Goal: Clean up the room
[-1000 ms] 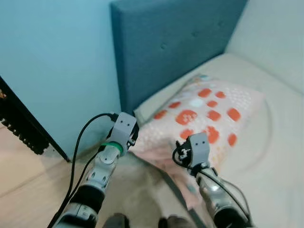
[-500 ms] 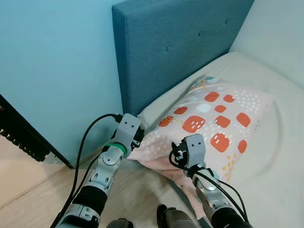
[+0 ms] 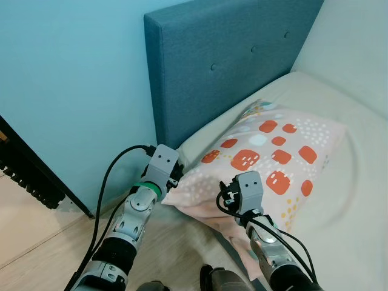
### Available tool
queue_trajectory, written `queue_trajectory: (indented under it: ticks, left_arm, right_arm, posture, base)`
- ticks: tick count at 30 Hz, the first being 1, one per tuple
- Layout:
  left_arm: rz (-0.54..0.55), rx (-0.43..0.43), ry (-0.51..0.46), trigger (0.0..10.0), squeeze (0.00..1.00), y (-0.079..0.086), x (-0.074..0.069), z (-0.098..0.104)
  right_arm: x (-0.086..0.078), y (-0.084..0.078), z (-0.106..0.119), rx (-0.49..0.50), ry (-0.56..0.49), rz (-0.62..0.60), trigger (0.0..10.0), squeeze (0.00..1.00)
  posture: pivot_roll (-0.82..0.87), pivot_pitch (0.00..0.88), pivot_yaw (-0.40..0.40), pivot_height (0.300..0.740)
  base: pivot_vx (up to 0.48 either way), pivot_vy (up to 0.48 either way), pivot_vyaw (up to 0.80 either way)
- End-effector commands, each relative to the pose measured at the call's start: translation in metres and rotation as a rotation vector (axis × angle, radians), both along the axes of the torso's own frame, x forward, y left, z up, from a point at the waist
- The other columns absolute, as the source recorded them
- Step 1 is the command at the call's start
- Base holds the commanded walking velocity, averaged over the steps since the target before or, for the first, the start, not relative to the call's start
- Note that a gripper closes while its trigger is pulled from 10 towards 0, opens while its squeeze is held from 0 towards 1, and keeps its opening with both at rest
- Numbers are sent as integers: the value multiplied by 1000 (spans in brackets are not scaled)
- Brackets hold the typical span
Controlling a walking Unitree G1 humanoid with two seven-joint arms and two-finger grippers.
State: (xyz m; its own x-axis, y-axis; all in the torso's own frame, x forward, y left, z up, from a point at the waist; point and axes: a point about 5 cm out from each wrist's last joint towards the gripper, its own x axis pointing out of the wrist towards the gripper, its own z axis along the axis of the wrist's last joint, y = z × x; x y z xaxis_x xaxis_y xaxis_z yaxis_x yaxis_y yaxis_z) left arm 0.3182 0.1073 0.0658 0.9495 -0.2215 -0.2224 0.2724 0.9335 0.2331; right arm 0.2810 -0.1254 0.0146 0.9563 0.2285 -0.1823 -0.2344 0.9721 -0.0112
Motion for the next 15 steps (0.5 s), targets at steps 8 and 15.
queue_trajectory:
  ticks: [8, 15]
  left_arm:
    - [29, -46, 6, 10000, 0, 1, 0, 1]
    - [40, -78, 25, 10000, 0, 0, 0, 0]
  right_arm:
    - [-4, -4, -7, 24, 46, -30, 10000, 0]
    - [-4, -4, -7, 23, 46, -26, 10000, 0]
  posture:
    - [-36, 21, 13, 740]
    - [-36, 22, 14, 740]
  base:
    - [0, 0, -563]
    - [0, 0, -788]
